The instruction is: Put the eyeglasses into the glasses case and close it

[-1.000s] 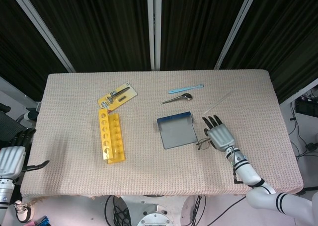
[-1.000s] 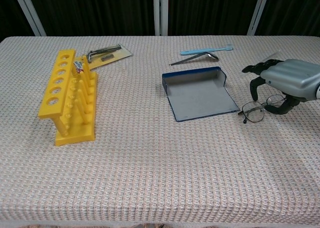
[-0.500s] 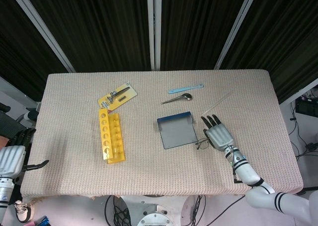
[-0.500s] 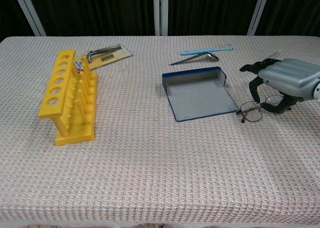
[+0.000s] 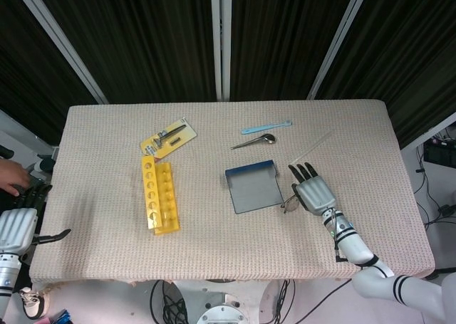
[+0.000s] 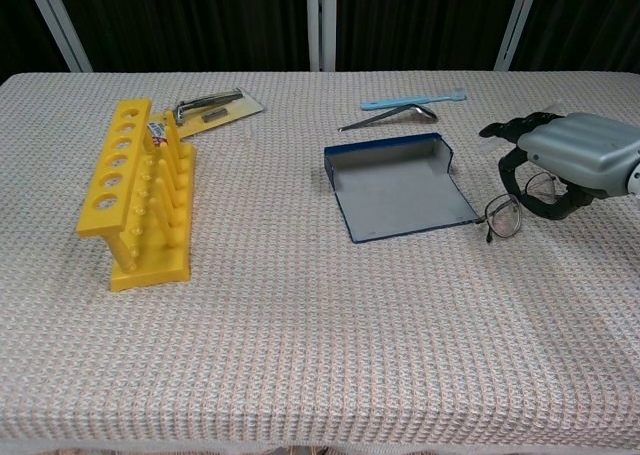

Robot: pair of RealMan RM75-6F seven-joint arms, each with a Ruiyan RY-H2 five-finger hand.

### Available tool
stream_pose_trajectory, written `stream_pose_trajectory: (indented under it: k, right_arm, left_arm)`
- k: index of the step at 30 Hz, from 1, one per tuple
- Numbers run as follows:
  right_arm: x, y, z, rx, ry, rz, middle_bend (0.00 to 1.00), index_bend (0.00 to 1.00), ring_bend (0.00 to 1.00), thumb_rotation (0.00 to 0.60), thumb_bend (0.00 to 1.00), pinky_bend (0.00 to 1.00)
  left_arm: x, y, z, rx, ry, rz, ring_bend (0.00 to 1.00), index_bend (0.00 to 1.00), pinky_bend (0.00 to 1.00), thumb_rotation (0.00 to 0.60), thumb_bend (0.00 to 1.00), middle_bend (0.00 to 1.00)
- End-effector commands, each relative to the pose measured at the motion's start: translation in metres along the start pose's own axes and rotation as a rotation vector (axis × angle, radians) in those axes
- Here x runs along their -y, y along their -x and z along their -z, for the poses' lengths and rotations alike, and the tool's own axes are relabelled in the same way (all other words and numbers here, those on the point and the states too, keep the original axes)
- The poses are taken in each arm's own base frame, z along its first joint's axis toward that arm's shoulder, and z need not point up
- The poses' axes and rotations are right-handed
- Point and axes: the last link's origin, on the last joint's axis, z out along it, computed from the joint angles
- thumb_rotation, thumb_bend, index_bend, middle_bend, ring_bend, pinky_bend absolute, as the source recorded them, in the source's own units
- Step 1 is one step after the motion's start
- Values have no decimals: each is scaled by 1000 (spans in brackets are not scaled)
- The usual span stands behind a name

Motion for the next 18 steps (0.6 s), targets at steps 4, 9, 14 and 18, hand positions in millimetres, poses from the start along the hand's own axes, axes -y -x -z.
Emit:
stream_pose_trajectory:
  k: [4, 9, 14, 18]
  right_arm:
    - [10, -12, -5, -45, -19, -61, 0, 663, 0, 600, 455, 0]
    - [35, -24, -17, -108, -34, -131, 0, 665, 0, 600, 456, 0]
    - [62, -29, -34, -119, -14, -242, 0, 664, 0, 600, 459, 0]
    - [84, -31, -45, -105, -4, -275, 0, 664, 0, 600, 459, 0]
  left_arm:
    - [0, -2, -1, -5, 0, 3, 72, 66, 217, 374, 58, 60]
    - [0, -4, 0, -10, 2, 7, 71, 66, 217, 371, 58, 60]
    - [2, -6, 2, -15, 4, 9, 71, 66, 217, 370, 58, 60]
    - [4, -8, 4, -15, 1, 9, 72, 66, 217, 373, 58, 60]
